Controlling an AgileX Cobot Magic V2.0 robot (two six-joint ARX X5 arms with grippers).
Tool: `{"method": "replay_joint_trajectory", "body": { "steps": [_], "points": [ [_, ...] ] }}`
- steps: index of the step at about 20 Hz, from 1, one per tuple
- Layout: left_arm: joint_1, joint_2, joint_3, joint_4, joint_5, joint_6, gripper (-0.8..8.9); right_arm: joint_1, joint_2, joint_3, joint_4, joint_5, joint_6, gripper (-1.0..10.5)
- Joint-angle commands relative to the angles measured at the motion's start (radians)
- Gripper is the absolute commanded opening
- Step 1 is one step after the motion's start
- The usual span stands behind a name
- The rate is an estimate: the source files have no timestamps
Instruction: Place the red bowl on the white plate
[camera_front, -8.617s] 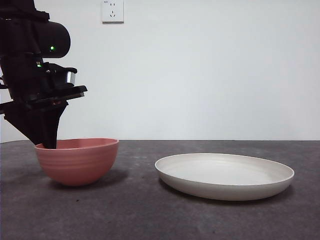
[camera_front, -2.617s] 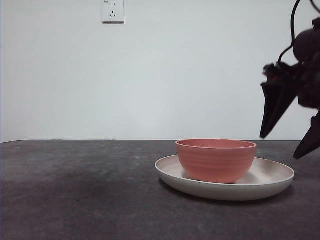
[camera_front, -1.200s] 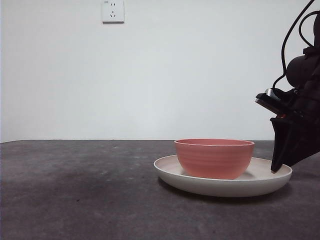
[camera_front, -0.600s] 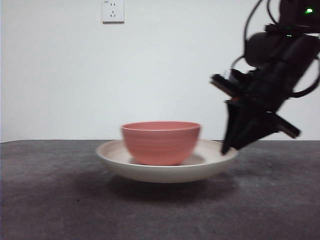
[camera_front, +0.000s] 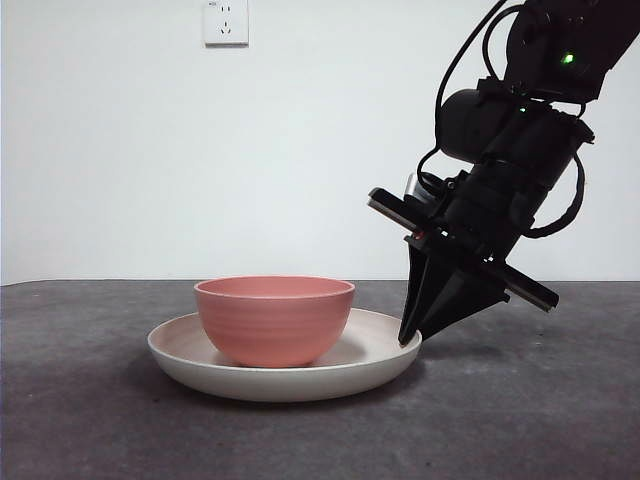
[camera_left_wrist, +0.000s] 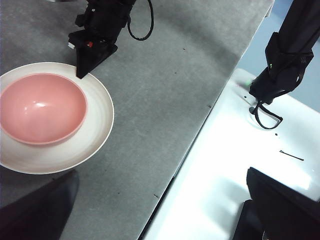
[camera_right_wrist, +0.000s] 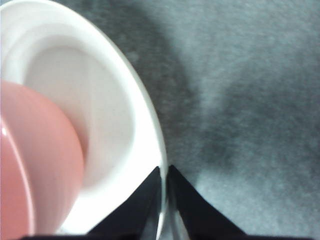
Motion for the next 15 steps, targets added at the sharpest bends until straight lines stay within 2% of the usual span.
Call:
{"method": "replay_joint_trajectory", "body": {
  "steps": [1,2,4,5,10,15],
  "points": [
    [-0.01,0.004,0.009,0.01,0.006,0.0,5.62,0.006,0.03,0.019,0.013,0.001,0.012,0.1],
    [-0.01,0.005,0.009,0.01,0.006,0.0,5.62,0.007,0.029,0.019,0.014,0.004,0.012,0.3],
    [-0.01,0.004,0.009,0.01,0.006,0.0,5.62,0.007,0.029,0.019,0.017,0.004,0.011,1.8],
    [-0.01,0.005,0.009,0.01,0.006,-0.001,5.62,0.007,0.027,0.019,0.017,0.005,0.011,2.1],
    [-0.01,0.004,0.009,0.01,0.006,-0.001,5.62,-0.002,-0.045,0.023,0.0,0.034,0.008,2.3],
    [-0.01,0.005,0.009,0.01,0.006,0.0,5.62,-0.001,-0.245,0.023,-0.074,0.033,-0.062,4.9]
  ]
}}
